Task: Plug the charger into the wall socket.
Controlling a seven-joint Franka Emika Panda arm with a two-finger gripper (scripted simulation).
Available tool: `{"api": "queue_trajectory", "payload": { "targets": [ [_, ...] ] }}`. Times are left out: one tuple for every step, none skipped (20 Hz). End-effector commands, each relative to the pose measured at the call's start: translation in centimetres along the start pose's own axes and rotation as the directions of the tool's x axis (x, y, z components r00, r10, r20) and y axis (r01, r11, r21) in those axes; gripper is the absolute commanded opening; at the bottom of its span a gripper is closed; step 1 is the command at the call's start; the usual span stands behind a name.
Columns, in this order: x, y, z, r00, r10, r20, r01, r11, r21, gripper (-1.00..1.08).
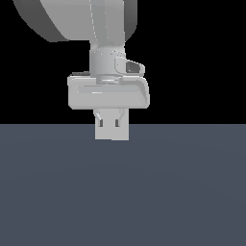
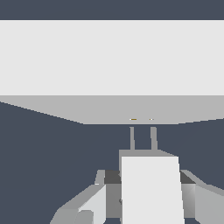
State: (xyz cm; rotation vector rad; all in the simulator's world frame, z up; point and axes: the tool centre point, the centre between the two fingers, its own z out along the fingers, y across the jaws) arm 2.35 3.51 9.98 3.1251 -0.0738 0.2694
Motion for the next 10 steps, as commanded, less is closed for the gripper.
{"api": "queue_trajectory", "payload": {
  "targets": [
    [0.9,0.0,0.1,1.0,0.0,0.0,0.0,1.0,0.0,-1.0],
    [1.2,0.0,0.2,1.0,0.0,0.0,0.0,1.0,0.0,-1.0],
    [1.4,0.0,0.2,1.0,0.0,0.0,0.0,1.0,0.0,-1.0],
    [1.6,0.0,0.3,1.0,0.0,0.0,0.0,1.0,0.0,-1.0],
    [1.8,0.0,0.3,1.0,0.0,0.0,0.0,1.0,0.0,-1.0],
    [2.0,0.0,0.3,1.0,0.0,0.0,0.0,1.0,0.0,-1.0],
    [2.1,0.0,0.3,1.0,0.0,0.0,0.0,1.0,0.0,-1.0],
    [2.1,0.0,0.4,1.0,0.0,0.0,0.0,1.0,0.0,-1.0],
    [2.2,0.0,0.4,1.0,0.0,0.0,0.0,1.0,0.0,-1.0],
    [2.2,0.0,0.4,1.0,0.0,0.0,0.0,1.0,0.0,-1.0]
  ]
}}
